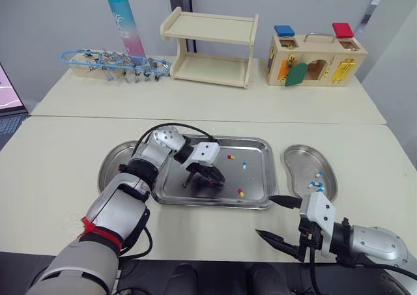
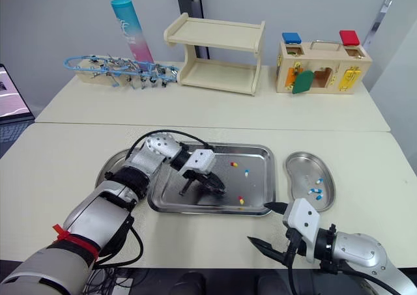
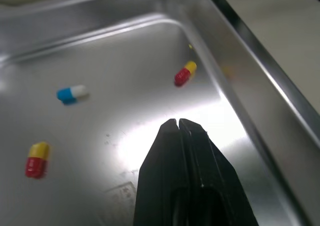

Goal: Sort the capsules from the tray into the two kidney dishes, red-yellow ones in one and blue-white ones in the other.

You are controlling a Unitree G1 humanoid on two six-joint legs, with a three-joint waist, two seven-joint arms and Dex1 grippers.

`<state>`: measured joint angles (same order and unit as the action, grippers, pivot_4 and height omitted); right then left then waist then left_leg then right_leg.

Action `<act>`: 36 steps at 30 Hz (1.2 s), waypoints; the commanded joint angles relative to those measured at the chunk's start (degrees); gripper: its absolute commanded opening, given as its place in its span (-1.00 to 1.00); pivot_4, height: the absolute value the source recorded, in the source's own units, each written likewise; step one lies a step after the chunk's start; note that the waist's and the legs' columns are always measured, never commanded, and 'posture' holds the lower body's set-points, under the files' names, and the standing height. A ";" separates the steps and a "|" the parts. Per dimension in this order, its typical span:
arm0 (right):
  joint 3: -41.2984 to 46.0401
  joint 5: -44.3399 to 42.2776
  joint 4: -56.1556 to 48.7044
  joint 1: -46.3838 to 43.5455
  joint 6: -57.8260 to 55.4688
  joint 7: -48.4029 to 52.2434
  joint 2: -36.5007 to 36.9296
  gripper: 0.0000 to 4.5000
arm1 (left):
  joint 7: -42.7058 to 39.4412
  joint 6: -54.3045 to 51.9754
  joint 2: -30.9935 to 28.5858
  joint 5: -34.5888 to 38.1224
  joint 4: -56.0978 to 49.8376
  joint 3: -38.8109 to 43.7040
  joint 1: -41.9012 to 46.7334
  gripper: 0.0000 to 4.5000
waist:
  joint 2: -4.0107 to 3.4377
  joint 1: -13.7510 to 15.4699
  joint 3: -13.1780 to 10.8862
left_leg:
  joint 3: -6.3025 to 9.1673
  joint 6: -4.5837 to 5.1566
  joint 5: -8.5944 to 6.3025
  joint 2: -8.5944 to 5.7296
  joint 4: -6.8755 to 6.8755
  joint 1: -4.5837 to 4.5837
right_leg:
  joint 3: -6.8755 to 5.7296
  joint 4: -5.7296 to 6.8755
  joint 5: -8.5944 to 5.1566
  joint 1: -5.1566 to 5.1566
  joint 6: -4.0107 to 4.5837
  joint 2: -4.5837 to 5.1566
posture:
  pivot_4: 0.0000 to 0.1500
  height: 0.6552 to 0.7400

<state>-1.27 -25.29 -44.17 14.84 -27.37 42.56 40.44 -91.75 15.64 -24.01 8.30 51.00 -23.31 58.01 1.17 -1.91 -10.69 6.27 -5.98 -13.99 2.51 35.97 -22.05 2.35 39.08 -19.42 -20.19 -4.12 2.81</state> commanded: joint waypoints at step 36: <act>-2.65 3.79 -0.36 -2.07 0.70 -2.14 -0.72 1.00 | 25.39 -37.78 -8.36 -3.82 -43.23 4.69 -27.08 -0.72 | -0.04 0.15 0.03 | -0.01 0.00 0.00 0.02 0.00 0.07 | 0.02 0.01 0.00 0.04 0.01 0.00 | 1.00 1.00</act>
<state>-3.67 -21.44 -43.62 12.89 -27.36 40.40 39.95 -66.48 -21.28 -32.22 5.45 8.36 -17.24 31.54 1.13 -1.76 -10.67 6.26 -5.98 -13.99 2.53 35.97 -21.99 2.37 39.09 -19.42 -20.15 -4.11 2.82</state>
